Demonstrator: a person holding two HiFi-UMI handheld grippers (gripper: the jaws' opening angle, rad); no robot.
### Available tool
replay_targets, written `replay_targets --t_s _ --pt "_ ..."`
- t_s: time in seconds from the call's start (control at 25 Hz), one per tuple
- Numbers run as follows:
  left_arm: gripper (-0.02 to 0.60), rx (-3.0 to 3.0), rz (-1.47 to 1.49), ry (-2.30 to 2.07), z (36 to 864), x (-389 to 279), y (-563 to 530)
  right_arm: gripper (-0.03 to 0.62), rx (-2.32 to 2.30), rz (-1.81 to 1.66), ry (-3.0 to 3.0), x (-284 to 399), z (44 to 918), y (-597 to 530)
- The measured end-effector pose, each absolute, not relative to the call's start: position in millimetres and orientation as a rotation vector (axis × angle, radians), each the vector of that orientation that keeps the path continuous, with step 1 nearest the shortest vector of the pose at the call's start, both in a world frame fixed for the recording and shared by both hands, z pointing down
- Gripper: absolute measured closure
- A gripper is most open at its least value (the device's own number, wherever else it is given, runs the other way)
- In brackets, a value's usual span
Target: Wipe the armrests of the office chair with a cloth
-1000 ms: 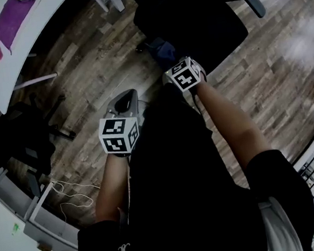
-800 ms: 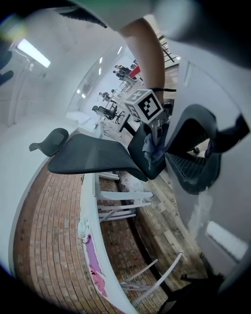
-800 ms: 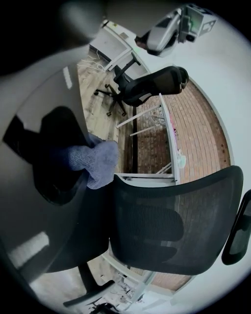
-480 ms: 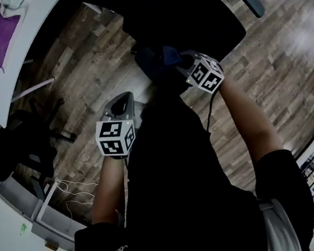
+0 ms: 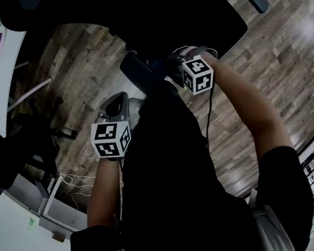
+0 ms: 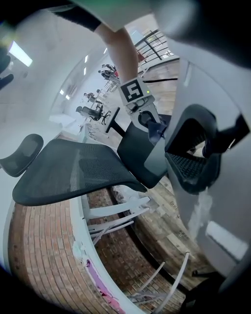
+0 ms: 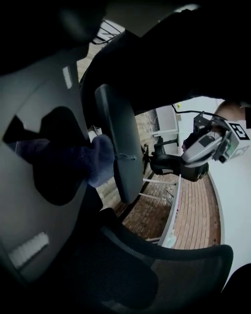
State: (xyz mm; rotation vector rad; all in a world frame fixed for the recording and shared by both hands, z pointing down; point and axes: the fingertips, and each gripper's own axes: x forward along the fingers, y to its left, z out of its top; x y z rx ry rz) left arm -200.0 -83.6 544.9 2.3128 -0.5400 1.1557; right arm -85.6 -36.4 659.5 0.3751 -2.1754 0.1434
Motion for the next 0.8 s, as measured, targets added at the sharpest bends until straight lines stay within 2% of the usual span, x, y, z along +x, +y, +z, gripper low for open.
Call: replay_targets --t_s 0.4,0.8 --pt "0.575 2.255 1.165 -0.62 551 -202 -91 0.528 0.217 0.08 -2.266 -135 689 -62" --pt "0.575 2.185 1.154 -0.682 567 -220 -97 0.528 0.113 0.201 -2.242 -138 735 -74"
